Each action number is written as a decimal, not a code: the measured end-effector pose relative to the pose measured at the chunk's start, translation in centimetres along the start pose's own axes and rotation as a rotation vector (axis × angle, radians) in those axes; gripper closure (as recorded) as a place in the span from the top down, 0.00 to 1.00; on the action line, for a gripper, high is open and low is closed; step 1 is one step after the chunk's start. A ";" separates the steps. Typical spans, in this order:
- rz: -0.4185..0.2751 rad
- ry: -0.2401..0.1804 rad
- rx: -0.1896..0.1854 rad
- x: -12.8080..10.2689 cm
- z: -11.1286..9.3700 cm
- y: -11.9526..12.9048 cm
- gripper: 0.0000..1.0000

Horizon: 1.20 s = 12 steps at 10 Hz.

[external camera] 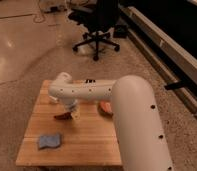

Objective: Drag the pepper across the table

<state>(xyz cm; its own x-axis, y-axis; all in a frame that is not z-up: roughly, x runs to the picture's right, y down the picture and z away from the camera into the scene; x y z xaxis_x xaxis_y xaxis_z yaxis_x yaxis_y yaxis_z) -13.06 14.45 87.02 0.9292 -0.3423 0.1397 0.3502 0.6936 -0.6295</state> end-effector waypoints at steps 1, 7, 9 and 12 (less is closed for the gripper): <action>0.007 -0.006 0.003 0.0 0.3 -0.1 0.80; 0.029 -0.084 0.022 -2.1 2.4 -1.7 0.80; 0.029 -0.108 0.031 -2.9 2.6 -2.4 0.80; 0.041 -0.097 0.029 -2.3 2.1 -2.1 0.53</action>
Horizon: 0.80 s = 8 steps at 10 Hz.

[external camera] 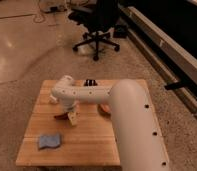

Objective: Drag the pepper across the table

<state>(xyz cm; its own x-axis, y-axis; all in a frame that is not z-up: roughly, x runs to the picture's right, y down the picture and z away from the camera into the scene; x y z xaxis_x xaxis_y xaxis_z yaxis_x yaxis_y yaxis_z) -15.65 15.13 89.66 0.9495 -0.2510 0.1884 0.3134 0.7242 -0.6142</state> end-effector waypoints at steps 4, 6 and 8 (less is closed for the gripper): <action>0.003 -0.003 0.007 0.5 -0.1 0.0 0.26; 0.003 -0.001 0.004 0.6 -0.1 0.0 0.26; 0.011 -0.005 0.011 0.1 -0.2 -0.8 0.26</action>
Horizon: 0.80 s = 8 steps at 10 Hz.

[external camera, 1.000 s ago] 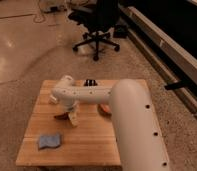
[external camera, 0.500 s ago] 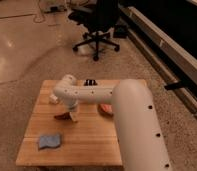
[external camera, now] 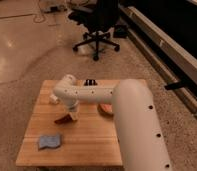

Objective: Drag the pepper across the table

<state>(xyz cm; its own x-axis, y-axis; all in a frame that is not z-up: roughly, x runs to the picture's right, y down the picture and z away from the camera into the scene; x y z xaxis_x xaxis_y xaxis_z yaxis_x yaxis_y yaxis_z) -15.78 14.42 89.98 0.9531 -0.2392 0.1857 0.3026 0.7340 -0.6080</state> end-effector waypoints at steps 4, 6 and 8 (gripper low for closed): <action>0.006 -0.001 0.003 1.2 -0.3 0.4 0.26; 0.016 0.003 0.001 1.9 -0.3 0.8 0.26; 0.018 0.004 0.000 3.0 -0.5 1.0 0.26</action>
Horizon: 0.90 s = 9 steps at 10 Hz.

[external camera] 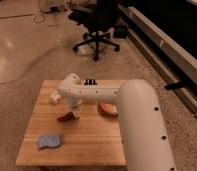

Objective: Drag the pepper across the table

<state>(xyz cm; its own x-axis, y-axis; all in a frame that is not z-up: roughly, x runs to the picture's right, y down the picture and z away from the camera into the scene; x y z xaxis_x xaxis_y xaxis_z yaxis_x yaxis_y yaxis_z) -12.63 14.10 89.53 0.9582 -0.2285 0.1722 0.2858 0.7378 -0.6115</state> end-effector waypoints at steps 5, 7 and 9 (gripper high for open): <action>0.008 -0.001 0.009 -0.9 -0.4 -0.6 0.26; 0.020 0.011 0.002 -0.2 -0.9 -0.3 0.26; 0.021 0.014 0.000 0.5 -0.9 0.0 0.26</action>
<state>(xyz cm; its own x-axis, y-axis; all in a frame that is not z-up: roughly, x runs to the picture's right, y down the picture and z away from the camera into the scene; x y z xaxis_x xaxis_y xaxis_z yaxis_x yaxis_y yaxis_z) -12.18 13.40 88.92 0.9638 -0.2216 0.1482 0.2653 0.7429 -0.6146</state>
